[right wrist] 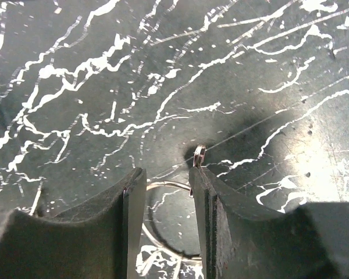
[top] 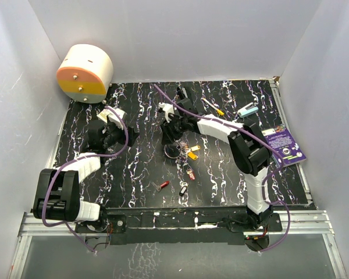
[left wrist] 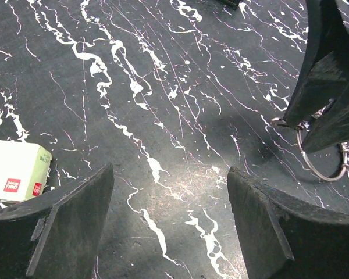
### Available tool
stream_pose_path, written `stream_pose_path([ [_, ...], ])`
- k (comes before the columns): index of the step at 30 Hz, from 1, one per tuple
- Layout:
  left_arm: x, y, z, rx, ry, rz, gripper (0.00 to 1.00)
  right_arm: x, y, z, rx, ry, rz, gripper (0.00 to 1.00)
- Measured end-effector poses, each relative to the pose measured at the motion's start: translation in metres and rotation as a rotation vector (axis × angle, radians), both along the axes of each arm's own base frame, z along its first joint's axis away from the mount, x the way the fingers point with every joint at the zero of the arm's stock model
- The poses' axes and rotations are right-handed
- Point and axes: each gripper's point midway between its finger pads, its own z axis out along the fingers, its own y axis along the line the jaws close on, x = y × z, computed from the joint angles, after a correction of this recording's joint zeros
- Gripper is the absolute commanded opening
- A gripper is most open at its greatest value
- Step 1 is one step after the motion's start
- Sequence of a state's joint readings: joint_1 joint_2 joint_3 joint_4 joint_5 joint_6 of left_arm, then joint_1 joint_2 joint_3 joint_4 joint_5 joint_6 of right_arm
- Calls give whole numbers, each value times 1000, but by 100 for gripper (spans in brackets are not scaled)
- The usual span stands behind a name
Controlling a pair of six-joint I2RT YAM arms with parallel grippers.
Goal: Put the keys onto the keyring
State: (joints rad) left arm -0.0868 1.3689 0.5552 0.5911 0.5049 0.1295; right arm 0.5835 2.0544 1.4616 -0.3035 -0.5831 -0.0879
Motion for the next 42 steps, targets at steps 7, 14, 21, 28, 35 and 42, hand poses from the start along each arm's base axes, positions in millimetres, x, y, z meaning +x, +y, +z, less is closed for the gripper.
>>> stream_pose_path([
  [7, 1, 0, 1, -1, -5, 0, 77, -6, 6, 18, 44, 7, 15, 43],
  [14, 1, 0, 1, -1, -6, -1, 77, -9, 6, 21, 42, 56, -8, 43],
  [21, 0, 0, 1, -2, -6, -2, 77, -6, 15, 29, 66, 131, -41, 43],
  [28, 0, 0, 1, -2, -6, -4, 77, -9, 17, 13, 66, 324, -120, 43],
  [35, 0, -1, 1, -3, -5, -6, 78, -9, 9, 8, 74, 435, -201, 44],
  [42, 0, -1, 1, -6, -4, -7, 78, -8, 6, 10, 89, 471, -216, 41],
])
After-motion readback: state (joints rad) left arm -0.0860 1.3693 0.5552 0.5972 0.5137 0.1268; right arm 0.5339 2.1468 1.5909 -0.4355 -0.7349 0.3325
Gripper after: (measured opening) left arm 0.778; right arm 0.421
